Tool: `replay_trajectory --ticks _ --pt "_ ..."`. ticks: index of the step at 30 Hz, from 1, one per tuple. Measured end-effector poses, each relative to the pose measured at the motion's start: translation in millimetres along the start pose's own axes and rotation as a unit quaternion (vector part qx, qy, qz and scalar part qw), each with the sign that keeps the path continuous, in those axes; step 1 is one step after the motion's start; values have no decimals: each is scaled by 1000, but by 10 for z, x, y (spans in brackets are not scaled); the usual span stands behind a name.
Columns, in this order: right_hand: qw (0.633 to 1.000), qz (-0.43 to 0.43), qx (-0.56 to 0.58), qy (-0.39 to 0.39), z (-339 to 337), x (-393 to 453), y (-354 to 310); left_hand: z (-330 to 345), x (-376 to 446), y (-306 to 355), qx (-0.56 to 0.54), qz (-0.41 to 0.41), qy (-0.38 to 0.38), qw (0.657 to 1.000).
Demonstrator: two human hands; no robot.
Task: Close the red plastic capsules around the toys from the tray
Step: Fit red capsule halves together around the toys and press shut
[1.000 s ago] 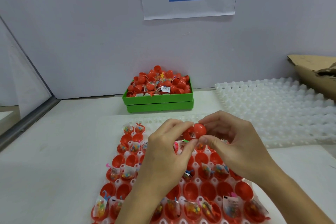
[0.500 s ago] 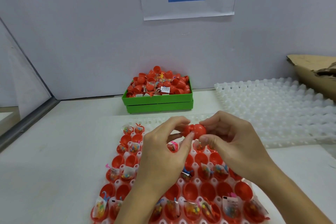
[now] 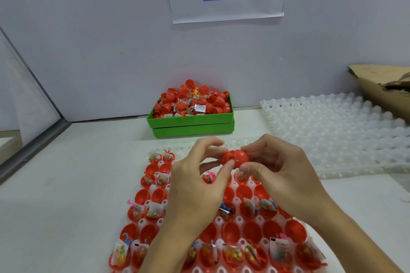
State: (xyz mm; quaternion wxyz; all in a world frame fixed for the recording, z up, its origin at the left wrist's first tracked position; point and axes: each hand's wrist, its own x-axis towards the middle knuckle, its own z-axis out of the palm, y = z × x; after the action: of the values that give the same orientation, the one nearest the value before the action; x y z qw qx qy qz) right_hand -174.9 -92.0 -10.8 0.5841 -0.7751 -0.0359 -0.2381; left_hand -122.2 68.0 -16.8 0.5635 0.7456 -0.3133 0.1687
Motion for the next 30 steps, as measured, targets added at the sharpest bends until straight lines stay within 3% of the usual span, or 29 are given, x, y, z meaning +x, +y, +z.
replay_trajectory --ticks 6,24,30 --pt "1000 4 -3 8 -7 2 -10 -19 15 15 -23 3 -42 999" --pt "1000 15 -10 7 9 -16 6 -12 0 -29 187 165 -31 968" --pt "1000 12 -24 10 27 -24 -21 -15 -15 -31 199 164 -62 964"
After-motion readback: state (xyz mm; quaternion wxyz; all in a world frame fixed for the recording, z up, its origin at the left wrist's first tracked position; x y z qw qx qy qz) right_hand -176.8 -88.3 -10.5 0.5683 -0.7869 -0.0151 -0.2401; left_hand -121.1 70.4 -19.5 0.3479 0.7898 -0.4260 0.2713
